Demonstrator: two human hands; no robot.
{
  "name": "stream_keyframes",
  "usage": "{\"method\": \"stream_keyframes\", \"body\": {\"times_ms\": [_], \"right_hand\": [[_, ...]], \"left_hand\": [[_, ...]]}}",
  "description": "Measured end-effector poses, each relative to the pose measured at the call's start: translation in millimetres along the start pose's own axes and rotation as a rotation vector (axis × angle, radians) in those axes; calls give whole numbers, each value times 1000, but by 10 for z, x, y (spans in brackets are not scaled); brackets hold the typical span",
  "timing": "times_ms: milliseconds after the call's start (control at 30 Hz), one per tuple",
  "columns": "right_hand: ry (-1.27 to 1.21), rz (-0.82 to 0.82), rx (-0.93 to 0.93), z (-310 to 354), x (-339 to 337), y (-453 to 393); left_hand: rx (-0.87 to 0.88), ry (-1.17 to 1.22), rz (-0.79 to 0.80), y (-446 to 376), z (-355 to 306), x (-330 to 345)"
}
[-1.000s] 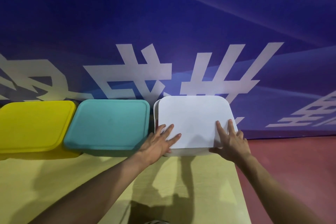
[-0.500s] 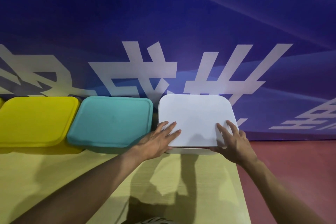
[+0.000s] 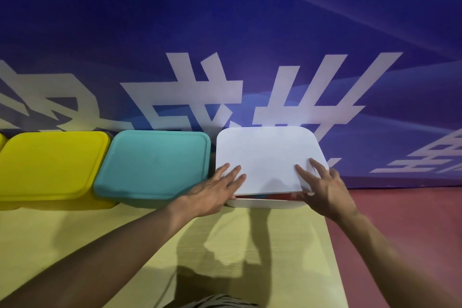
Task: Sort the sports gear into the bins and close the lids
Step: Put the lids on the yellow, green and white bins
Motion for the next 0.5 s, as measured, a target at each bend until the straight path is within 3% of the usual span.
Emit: {"method": "stream_keyframes", "body": {"times_ms": [200,500], "right_hand": [[30,0,-14,-3,101,43],[-2,-22,77,69,280,174]], "left_hand": [[-33,100,-43,-44,-25,-151],[-17,17,-2,8,-41,-15]]}}
Point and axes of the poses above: each hand's wrist, its own y-axis away from the middle knuckle, its own x-axis out of the palm, z = x × y, the point moved 4 cm from there along -y, towards the middle knuckle, and after that the axes turned 6 degrees about x, right-handed, at the moved point
